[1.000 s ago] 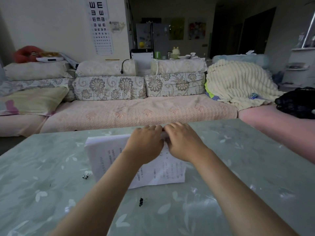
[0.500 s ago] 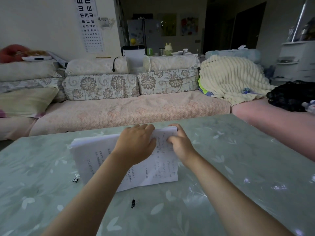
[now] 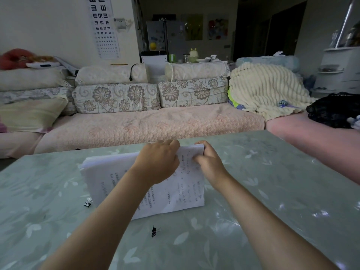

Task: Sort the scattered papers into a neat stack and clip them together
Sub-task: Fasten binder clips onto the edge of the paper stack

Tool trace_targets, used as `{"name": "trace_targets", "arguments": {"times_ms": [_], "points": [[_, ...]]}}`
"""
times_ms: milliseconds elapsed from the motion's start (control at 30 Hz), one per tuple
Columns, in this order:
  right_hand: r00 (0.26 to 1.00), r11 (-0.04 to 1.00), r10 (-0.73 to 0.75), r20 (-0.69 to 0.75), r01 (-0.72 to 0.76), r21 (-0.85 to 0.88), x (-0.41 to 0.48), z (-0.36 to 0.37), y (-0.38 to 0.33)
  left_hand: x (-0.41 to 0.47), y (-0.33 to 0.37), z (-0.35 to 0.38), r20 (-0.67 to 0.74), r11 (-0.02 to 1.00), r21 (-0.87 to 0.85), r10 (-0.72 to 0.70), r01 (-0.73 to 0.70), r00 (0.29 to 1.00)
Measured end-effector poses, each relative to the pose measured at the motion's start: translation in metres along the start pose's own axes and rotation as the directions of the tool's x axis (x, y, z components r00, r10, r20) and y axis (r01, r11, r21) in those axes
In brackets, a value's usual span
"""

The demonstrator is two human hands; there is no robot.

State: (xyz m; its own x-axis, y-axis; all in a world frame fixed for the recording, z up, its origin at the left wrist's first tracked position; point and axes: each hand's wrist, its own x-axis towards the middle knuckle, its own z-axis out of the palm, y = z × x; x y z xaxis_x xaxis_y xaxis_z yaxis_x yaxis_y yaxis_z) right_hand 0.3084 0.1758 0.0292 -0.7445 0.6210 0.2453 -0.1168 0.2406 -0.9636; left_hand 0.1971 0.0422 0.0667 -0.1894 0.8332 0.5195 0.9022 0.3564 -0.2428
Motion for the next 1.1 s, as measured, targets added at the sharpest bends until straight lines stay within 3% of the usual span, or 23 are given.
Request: {"name": "trace_targets", "arguments": {"times_ms": [67, 133, 200, 233, 267, 300, 333, 400, 467, 733, 933, 1000, 1100], "points": [[0.988, 0.993, -0.079, -0.134, 0.066, -0.100, -0.001, 0.001, 0.001, 0.002, 0.000, 0.000, -0.009, 1.000, -0.007, 0.010, -0.010, 1.000], [0.862, 0.909, -0.340, -0.375, 0.199, -0.367, -0.011, 0.001, 0.004, 0.003, -0.002, 0.002, -0.012, 1.000, -0.023, 0.009, -0.009, 1.000], [0.717, 0.733, -0.604, -0.348, 0.327, -0.597, -0.027, 0.003, 0.006, 0.005, -0.003, 0.004, -0.009, 0.999, -0.050, 0.000, -0.001, 1.000], [0.734, 0.656, -0.646, -0.212, 0.390, -0.646, -0.036, 0.008, 0.007, 0.006, -0.004, 0.005, -0.004, 0.998, -0.063, -0.007, 0.007, 1.000], [0.801, 0.611, -0.598, -0.020, 0.440, -0.658, -0.044, 0.014, 0.007, 0.007, -0.004, 0.005, 0.001, 0.997, -0.071, -0.014, 0.014, 1.000], [0.881, 0.604, -0.435, 0.188, 0.440, -0.665, -0.052, 0.023, 0.008, 0.008, -0.004, 0.005, 0.005, 0.997, -0.073, -0.019, 0.019, 1.000], [0.909, 0.602, -0.200, 0.365, 0.408, -0.686, -0.058, 0.032, 0.013, 0.008, -0.005, 0.005, 0.009, 0.997, -0.073, -0.020, 0.021, 1.000], [0.844, 0.603, 0.125, 0.521, 0.353, -0.716, -0.066, 0.050, 0.030, 0.008, -0.005, 0.005, 0.005, 0.998, -0.062, -0.014, 0.014, 1.000], [0.810, 0.612, 0.185, 0.556, 0.348, -0.710, -0.068, 0.063, 0.046, 0.007, -0.005, 0.005, 0.004, 0.999, -0.053, -0.009, 0.009, 1.000], [0.781, 0.698, 0.141, 0.608, 0.357, -0.620, -0.068, 0.075, 0.044, 0.004, -0.009, 0.004, 0.034, 0.994, -0.110, 0.001, 0.003, 0.999], [0.862, 0.859, 0.175, 0.475, 0.102, -0.501, -0.051, 0.022, -0.009, 0.006, -0.009, -0.005, 0.065, 0.993, -0.115, 0.026, -0.018, 0.998], [0.914, 0.924, 0.126, 0.386, 0.034, -0.382, -0.044, -0.005, -0.018, 0.005, -0.008, -0.006, 0.072, 0.994, -0.107, 0.025, -0.017, 0.997], [0.997, 0.983, 0.021, 0.080, -0.006, -0.182, -0.031, -0.038, -0.019, 0.004, -0.008, -0.007, 0.074, 0.992, -0.124, 0.017, -0.008, 0.997]]}}
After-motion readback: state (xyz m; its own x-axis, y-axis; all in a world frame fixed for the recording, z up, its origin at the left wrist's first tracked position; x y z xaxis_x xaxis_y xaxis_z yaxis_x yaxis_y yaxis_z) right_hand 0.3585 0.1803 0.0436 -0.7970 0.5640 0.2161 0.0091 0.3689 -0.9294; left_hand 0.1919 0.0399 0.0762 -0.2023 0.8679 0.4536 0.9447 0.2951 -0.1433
